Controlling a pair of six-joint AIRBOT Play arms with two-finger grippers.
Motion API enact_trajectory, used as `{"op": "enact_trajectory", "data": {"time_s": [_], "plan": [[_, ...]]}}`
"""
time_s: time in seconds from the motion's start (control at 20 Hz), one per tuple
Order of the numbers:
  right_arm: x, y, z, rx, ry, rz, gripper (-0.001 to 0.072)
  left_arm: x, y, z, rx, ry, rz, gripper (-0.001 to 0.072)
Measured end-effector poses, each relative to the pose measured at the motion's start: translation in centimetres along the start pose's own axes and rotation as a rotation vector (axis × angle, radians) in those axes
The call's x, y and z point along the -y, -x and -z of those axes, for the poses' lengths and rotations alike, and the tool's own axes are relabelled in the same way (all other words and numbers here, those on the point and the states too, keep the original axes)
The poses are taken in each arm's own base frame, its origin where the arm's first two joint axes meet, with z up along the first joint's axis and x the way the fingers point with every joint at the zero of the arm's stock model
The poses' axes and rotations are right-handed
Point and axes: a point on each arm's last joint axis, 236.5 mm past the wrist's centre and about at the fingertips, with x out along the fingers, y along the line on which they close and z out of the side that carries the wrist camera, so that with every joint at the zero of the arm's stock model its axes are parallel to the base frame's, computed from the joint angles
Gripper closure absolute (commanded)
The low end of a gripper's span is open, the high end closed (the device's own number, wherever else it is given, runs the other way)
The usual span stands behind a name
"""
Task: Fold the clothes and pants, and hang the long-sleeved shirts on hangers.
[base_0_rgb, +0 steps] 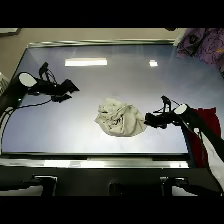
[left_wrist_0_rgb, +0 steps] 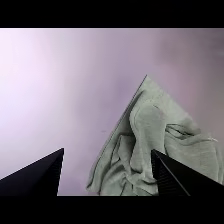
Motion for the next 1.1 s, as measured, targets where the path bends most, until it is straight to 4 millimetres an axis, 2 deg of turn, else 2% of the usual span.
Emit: {"op": "enact_trajectory", "data": {"time_s": [0.15, 0.45, 0.55, 0.75, 1.0, 1.05, 1.1], "plan": [[-0.1, -0.1, 0.1, -0.006, 0.02, -0.005, 0.0675, 0.6, -3.0, 0.5, -0.031, 0.009, 0.047, 0.0077], [-0.9, 1.7, 0.8, -0.009, 0.083, -0.005, 0.0674, 1.8, -11.5, 1.9, -0.083, 0.036, 0.135, 0.009], [-1.2, 2.3, 0.8, 0.0, 0.097, -0.005, 0.0674, 2.2, -13.7, 2.3, -0.104, 0.027, 0.15, 0.0101], [-1.5, 2.8, 1.2, -0.007, 0.106, -0.005, 0.0674, 3.7, -16.4, 2.5, -0.123, -0.022, 0.179, 0.0102], [-1.5, 3.0, 1.5, -0.018, 0.109, -0.007, 0.0674, 4.6, -18.2, 3.4, -0.172, -0.059, 0.198, 0.0107], [-1.6, 3.0, 1.5, -0.018, 0.109, -0.007, 0.0674, 4.9, -18.4, 3.7, -0.184, -0.065, 0.203, 0.0127], [-1.6, 3.0, 1.6, -0.02, 0.106, -0.007, 0.0674, 5.0, -18.5, 3.9, -0.197, -0.073, 0.206, 0.0296]]}}
